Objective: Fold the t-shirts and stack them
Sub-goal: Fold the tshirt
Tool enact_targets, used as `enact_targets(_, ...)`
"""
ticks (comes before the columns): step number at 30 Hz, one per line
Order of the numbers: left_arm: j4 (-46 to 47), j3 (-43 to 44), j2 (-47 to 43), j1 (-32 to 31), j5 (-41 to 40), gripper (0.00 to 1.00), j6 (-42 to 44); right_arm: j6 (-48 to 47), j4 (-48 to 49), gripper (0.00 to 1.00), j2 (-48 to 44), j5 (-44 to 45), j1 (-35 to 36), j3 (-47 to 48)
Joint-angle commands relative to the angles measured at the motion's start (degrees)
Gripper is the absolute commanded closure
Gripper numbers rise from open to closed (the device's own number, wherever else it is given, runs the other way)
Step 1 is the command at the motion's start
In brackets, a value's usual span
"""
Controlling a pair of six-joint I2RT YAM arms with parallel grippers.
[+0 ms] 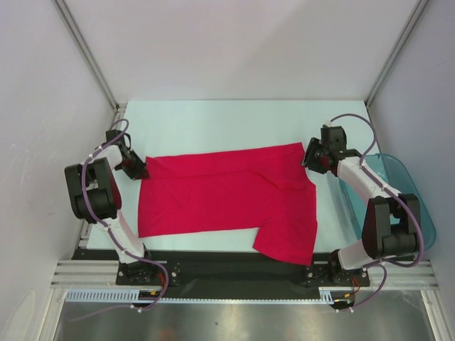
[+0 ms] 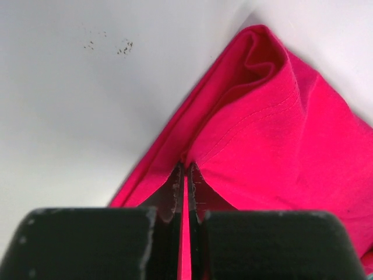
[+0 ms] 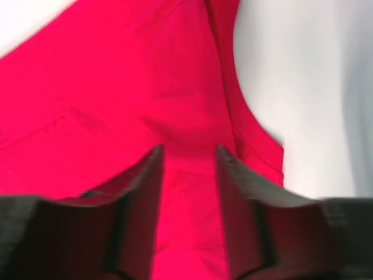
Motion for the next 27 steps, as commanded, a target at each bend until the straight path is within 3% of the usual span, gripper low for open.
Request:
enact_targets(1, 0.5, 1.4, -1.0, 0.1, -1.5, 0.99, 0.9, 1.7, 2.1, 0.58, 2.1, -3.0, 0.2, -1.4)
enact_targets(5, 1.1, 1.1, -2.1, 0.2, -1.2, 1.00, 1.0, 1.9, 2.0, 0.62, 1.7, -2.2, 0.2, -3.5)
enact_targets(10, 1.7, 1.0, -2.8, 0.1, -0.1, 1.00, 0.9, 0.2, 0.9, 0.60, 0.3, -2.1, 0.0, -5.9)
enact_targets(14, 1.9, 1.1, -2.5, 0.2, 1.0, 1.00, 0.8, -0.7, 1.4, 0.53, -0.9, -2.2, -0.7, -8.2)
enact_targets(27, 2.0, 1.3, -2.4, 0.0, 1.6, 1.00, 0.6, -2.5, 6.5, 0.54, 1.6, -3.3, -1.0, -11.2)
